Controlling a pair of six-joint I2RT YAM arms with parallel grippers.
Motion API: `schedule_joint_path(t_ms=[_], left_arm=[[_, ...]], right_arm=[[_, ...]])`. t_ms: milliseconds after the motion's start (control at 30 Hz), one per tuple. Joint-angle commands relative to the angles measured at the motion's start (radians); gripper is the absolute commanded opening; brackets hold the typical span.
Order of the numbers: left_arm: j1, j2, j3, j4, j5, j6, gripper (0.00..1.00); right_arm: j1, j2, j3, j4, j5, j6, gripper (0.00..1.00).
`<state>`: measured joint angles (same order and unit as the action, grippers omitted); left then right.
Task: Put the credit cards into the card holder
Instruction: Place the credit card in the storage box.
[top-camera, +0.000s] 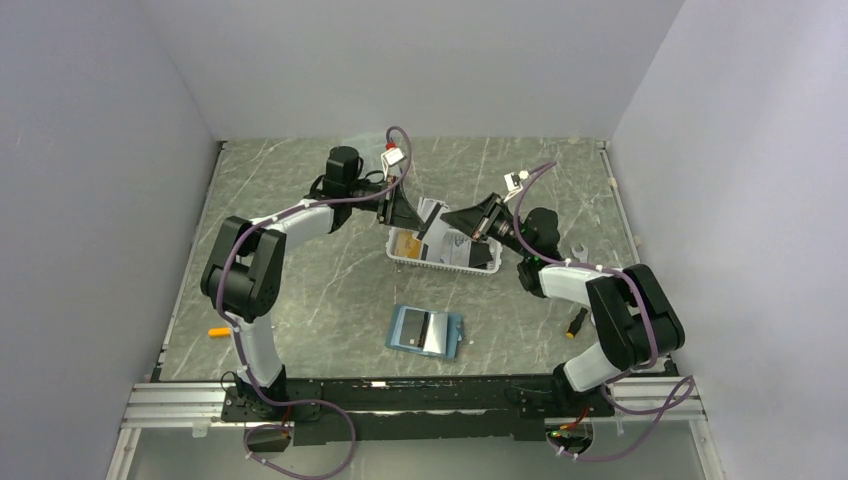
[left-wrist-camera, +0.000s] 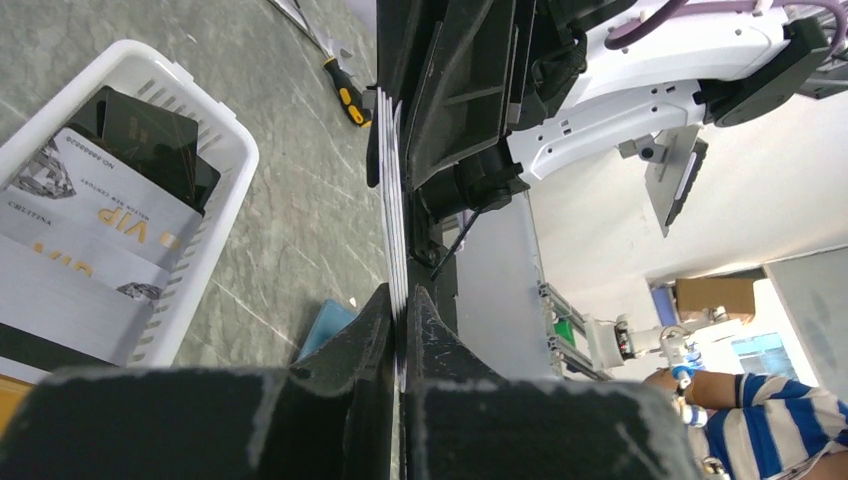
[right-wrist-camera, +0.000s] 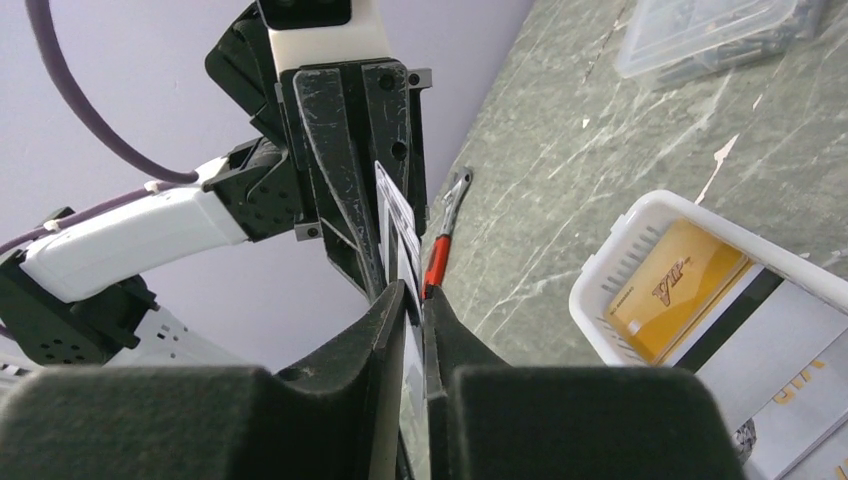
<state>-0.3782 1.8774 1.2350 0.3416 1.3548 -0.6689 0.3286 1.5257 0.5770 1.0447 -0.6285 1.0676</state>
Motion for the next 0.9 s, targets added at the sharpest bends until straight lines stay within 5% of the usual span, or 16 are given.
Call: schedule_joint_path(t_ms=[0,600,867], left_arm=[[-0.005,-0.051,-0.017,0.173,0.030,-0.111,0.05],[0.028,-0.022,-0.052,0.342,-0.029,-0.254,0.05],[0.029,-0.026,-0.048,0.203,-0.063,-0.145,0.04]], right_arm=[[-0.001,-0.003,-0.044,0.025,0.027,-0.005,0.11],[0.000,-0.067,-0.144,0.006,0.035,-0.008,0.23],[-0.002,-0.079,-0.160,0.023,0.042,-0.002,0.06]])
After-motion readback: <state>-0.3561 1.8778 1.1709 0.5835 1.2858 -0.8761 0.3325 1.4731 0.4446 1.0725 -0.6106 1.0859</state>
